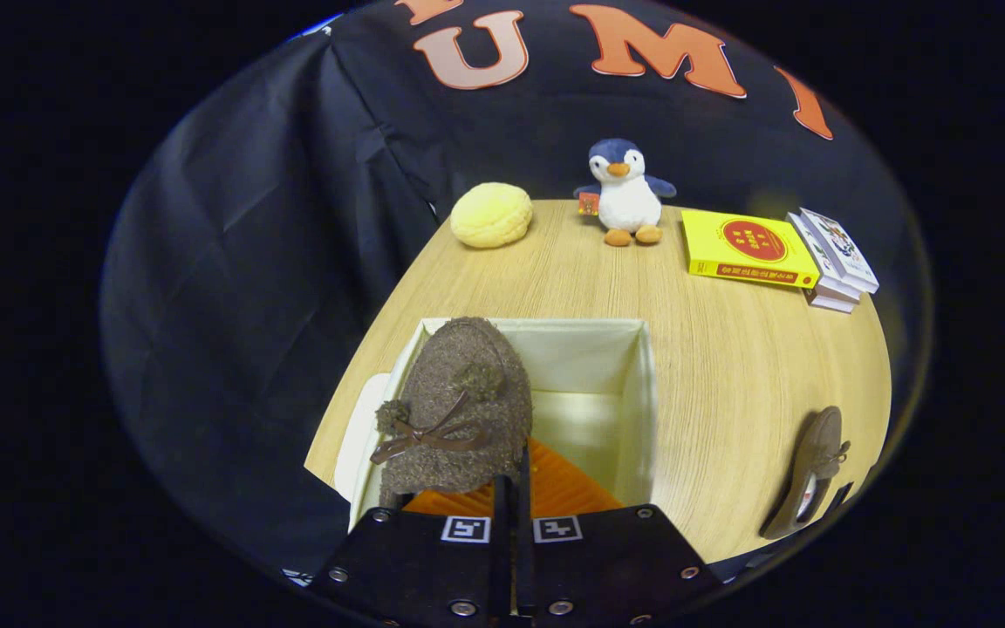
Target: Open the storage box then place both shoes into the box .Put the left shoe in first, then the right shoe, with the right side of both shoes facing outward in a uniform manner.
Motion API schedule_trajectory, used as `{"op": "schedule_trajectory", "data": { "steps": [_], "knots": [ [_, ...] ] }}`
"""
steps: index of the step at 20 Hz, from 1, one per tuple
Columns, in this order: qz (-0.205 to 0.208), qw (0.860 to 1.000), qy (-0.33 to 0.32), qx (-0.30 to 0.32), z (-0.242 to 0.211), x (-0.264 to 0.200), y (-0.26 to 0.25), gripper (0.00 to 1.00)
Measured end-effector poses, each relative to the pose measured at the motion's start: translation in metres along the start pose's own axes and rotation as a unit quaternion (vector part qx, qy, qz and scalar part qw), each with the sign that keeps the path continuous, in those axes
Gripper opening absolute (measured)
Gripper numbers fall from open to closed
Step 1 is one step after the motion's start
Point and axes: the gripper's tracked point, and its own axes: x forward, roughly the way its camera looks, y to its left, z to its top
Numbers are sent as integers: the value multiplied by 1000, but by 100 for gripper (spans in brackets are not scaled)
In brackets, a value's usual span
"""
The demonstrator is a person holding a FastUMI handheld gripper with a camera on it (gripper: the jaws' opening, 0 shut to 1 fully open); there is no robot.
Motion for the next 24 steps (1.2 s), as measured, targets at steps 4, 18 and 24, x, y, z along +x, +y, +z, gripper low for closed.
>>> {"op": "schedule_trajectory", "data": {
  "steps": [4, 18, 24],
  "knots": [
    [-25, 999, 45, 11, -29, 33, 1, 4],
    [72, 988, 131, 28, -69, 43, 27, 35],
    [173, 982, 81, 11, -39, -19, 33, 65]
  ]
}}
